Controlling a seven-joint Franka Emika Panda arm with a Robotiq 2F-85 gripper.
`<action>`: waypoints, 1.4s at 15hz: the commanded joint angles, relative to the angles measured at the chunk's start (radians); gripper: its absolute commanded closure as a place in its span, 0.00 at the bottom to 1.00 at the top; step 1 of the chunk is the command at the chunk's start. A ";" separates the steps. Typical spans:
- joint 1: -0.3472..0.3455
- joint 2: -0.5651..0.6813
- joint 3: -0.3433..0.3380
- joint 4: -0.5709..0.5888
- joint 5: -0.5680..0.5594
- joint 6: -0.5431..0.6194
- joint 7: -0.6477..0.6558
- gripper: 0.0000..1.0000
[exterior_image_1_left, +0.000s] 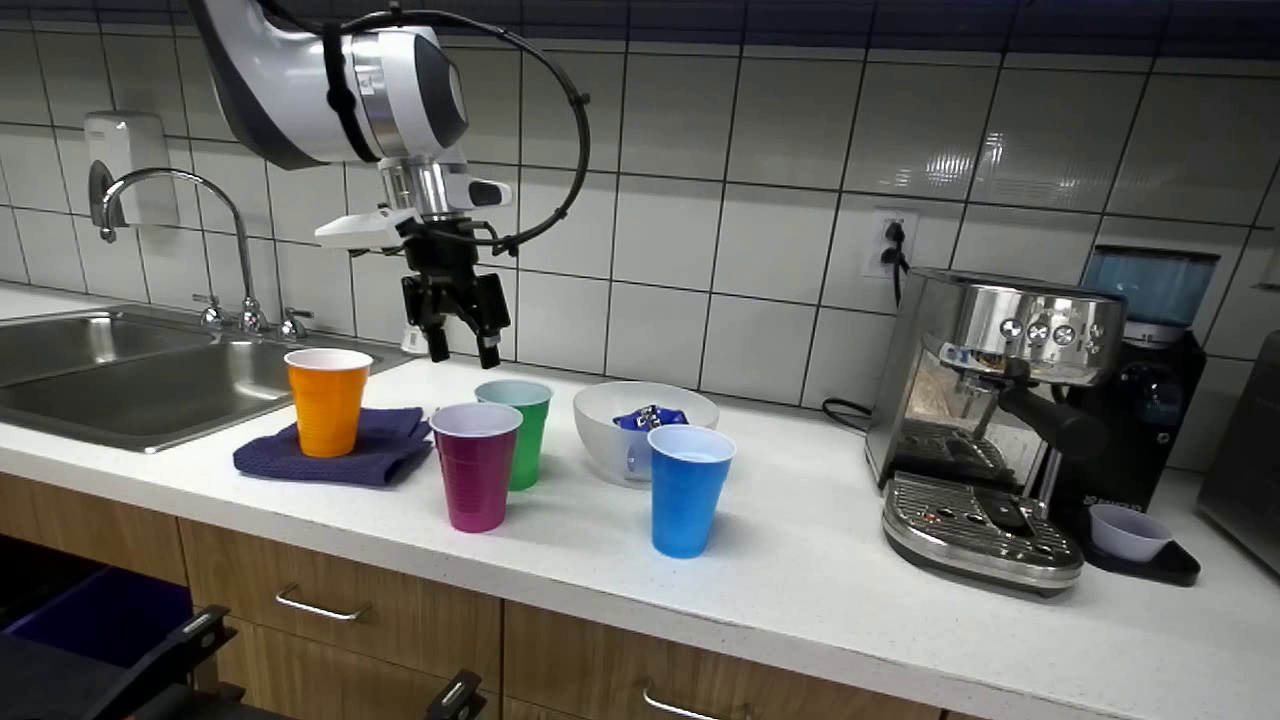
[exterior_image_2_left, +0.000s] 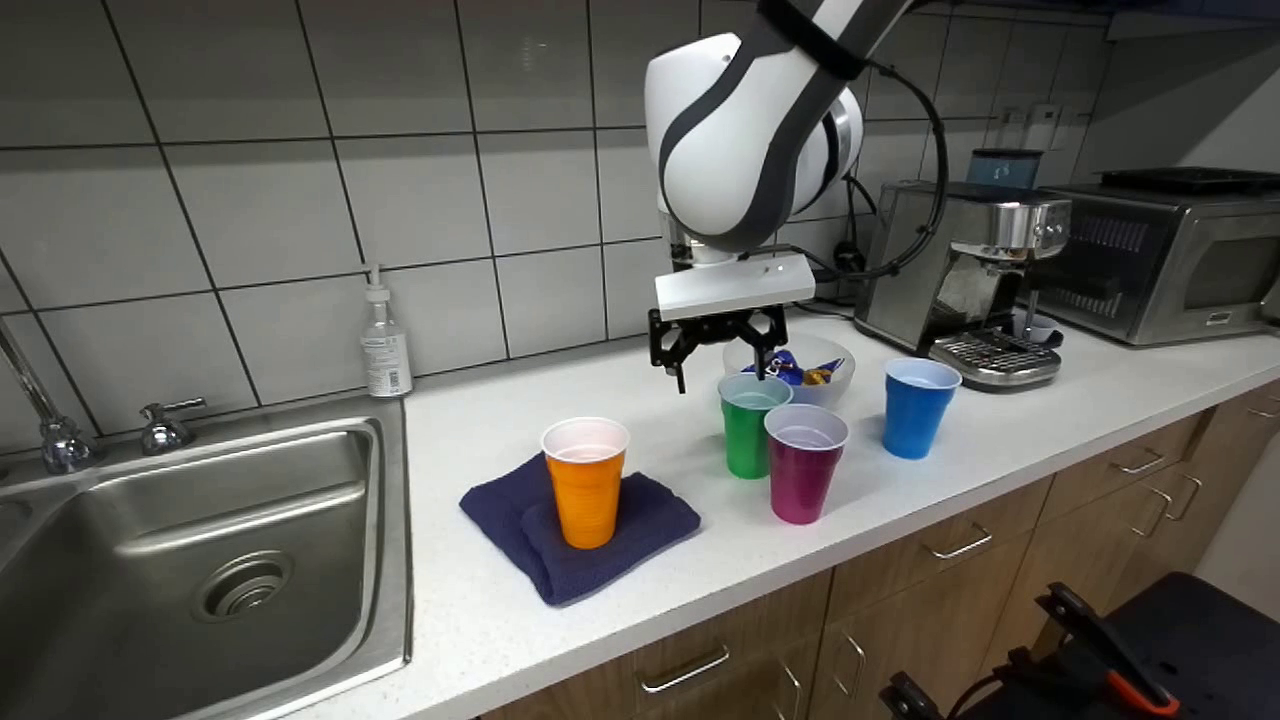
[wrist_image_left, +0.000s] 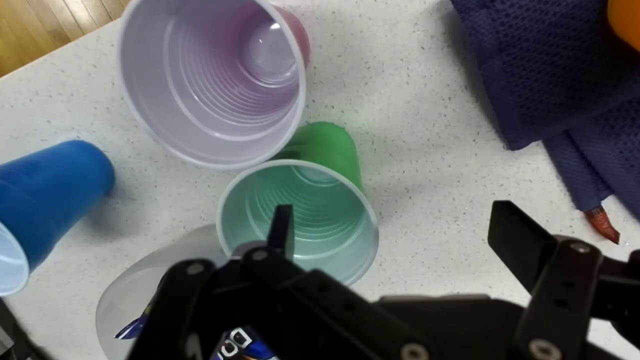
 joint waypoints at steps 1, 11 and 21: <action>0.025 0.043 -0.033 0.035 0.000 0.029 0.011 0.00; 0.043 0.118 -0.079 0.053 0.058 0.080 -0.003 0.00; 0.055 0.142 -0.104 0.074 0.096 0.086 -0.009 0.89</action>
